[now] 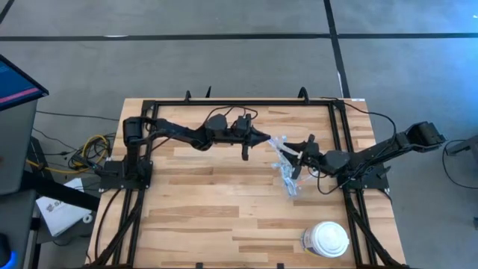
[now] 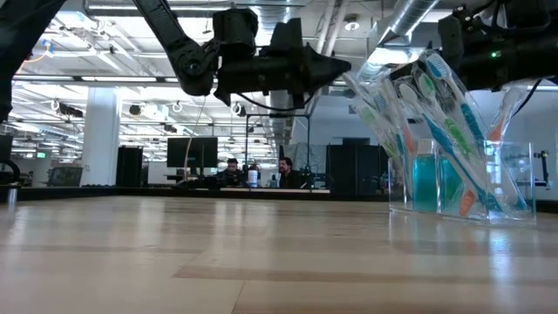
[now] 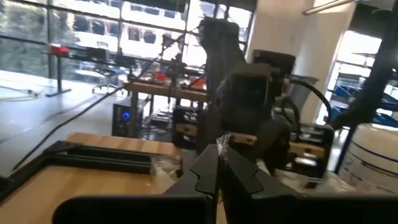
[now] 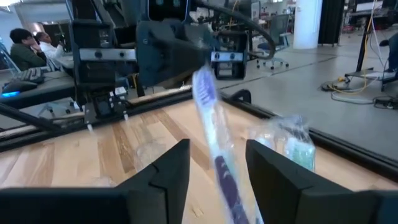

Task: Pick & Place toothbrushing station
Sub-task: Put the purple toothbrush into the transparent organizer

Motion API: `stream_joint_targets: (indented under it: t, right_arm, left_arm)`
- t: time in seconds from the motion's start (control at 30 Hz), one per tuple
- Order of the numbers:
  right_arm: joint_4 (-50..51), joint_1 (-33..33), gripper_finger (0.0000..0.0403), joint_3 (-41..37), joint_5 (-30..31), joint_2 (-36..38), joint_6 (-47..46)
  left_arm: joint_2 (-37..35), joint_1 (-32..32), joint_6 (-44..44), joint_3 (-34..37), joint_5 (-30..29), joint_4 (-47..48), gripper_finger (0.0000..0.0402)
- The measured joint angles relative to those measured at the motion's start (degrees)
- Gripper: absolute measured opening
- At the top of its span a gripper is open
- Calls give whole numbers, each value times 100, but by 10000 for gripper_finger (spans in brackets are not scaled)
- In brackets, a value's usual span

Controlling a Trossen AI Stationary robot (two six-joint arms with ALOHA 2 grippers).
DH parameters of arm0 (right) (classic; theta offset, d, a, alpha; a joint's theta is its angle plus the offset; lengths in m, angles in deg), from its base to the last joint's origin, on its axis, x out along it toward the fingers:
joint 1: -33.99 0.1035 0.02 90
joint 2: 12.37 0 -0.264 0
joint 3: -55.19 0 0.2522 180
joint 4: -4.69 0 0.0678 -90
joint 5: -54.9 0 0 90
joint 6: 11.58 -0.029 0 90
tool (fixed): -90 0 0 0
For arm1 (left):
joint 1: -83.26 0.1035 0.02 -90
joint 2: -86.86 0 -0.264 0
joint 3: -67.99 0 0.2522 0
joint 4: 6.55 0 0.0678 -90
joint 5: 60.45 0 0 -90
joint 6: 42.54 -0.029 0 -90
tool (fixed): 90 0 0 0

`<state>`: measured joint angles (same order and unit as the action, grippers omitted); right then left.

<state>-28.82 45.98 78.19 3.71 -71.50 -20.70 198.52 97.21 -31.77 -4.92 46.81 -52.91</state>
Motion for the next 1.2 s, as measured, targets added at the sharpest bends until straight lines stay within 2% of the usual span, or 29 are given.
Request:
stream_joint_targets:
  t: [0.27, 0.43, 1.2]
  right_arm:
    - [-528, 0, 137, 0, 0, 2, 377]
    - [-564, 0, 133, 0, 0, 2, 376]
    - [-556, -2, 134, 205, 17, 2, 674]
  left_arm:
    - [-574, 0, -192, 0, 123, 725, 0]
    - [-911, -54, -661, 0, 122, 1479, 0]
    - [-831, -210, -946, -113, 124, 1584, 0]
